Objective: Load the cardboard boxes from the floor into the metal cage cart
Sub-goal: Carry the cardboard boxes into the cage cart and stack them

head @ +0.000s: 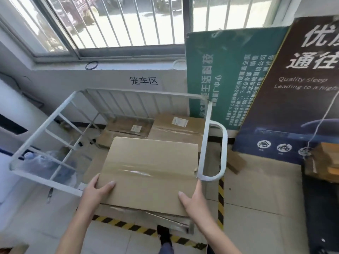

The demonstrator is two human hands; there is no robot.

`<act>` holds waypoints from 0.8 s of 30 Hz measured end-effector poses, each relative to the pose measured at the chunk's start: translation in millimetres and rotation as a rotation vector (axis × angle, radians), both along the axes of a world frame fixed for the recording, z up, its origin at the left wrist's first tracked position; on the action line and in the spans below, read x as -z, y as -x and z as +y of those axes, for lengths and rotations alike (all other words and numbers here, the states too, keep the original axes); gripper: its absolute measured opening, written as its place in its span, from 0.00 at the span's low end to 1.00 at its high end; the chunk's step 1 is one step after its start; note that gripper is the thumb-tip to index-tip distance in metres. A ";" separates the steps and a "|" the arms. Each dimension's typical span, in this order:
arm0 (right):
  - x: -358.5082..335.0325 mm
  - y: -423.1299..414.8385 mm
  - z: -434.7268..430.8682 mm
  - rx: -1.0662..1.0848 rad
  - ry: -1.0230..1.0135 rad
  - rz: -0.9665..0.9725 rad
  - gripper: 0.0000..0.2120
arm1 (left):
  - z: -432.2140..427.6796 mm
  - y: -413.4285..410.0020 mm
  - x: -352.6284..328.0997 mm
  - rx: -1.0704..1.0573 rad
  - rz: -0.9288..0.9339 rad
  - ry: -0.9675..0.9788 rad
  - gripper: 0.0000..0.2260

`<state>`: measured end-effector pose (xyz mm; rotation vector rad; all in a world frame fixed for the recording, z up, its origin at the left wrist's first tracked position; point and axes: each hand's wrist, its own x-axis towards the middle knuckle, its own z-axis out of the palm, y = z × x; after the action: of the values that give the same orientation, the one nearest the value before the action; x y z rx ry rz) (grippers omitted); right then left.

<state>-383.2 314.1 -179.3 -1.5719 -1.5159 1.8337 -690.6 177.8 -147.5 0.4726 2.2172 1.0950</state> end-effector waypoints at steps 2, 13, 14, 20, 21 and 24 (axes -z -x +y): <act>18.4 28.5 15.4 0.018 0.000 -0.057 0.44 | 33.6 30.9 23.8 0.048 0.003 0.010 0.27; 169.8 139.3 69.6 0.203 0.259 -0.370 0.37 | 129.4 147.0 223.6 0.192 -0.224 0.255 0.21; 188.7 138.8 72.4 0.216 0.285 -0.391 0.33 | 129.3 144.8 245.5 0.212 -0.257 0.299 0.23; 254.2 119.0 67.2 0.232 0.226 -0.728 0.25 | 115.4 91.7 331.0 0.243 -0.399 0.504 0.27; 260.1 117.9 65.6 0.190 0.224 -0.755 0.27 | 115.5 83.3 336.5 0.218 -0.409 0.518 0.28; 271.6 121.1 67.0 0.103 0.256 -0.718 0.32 | 124.3 78.5 347.1 0.168 -0.385 0.535 0.30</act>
<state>-504.3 381.1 -451.0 -2.5715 -1.4353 1.5211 -769.2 302.1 -494.6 0.1883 1.9735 0.4276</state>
